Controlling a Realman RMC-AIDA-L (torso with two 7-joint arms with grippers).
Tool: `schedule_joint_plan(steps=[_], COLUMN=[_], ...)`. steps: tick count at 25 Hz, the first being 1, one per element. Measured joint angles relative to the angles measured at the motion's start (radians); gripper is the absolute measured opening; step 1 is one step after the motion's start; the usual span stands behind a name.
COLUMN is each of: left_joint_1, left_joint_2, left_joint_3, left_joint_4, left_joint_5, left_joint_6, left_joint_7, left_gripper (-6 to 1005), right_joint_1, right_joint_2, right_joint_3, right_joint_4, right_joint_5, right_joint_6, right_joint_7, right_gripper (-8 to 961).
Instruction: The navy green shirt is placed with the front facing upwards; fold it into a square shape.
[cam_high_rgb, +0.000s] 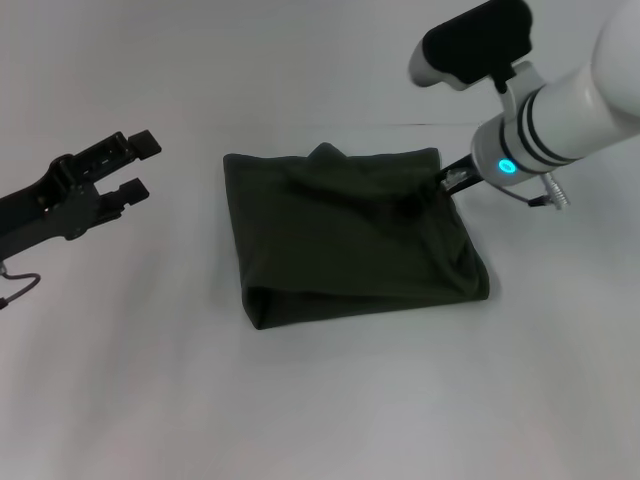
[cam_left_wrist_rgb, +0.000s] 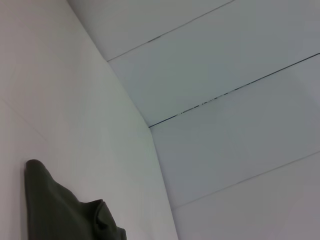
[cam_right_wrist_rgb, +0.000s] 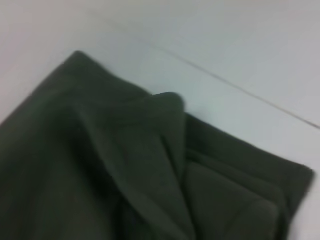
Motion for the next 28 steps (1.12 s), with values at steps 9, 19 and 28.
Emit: schedule_joint_plan(steps=[9, 19, 28], left_joint_1=[-0.005, -0.003, -0.004], left_joint_2=[0.002, 0.001, 0.002], left_joint_3=[0.000, 0.000, -0.013], left_joint_4=[-0.022, -0.022, -0.025], left_joint_5=[0.000, -0.020, -0.022], left_joint_6=[-0.012, -0.012, -0.014], left_joint_7=[0.007, 0.010, 0.010], left_gripper=[920, 920, 921], right_joint_1=[-0.046, -0.087, -0.089], right_joint_2=[-0.001, 0.001, 0.006], right_joint_3=[0.028, 0.102, 0.089], right_joint_4=[-0.091, -0.134, -0.144], right_joint_5=[-0.083, -0.103, 0.077], right_joint_6=[0.013, 0.008, -0.039], right_joint_7=[0.078, 0.074, -0.082], right_gripper=[793, 793, 792])
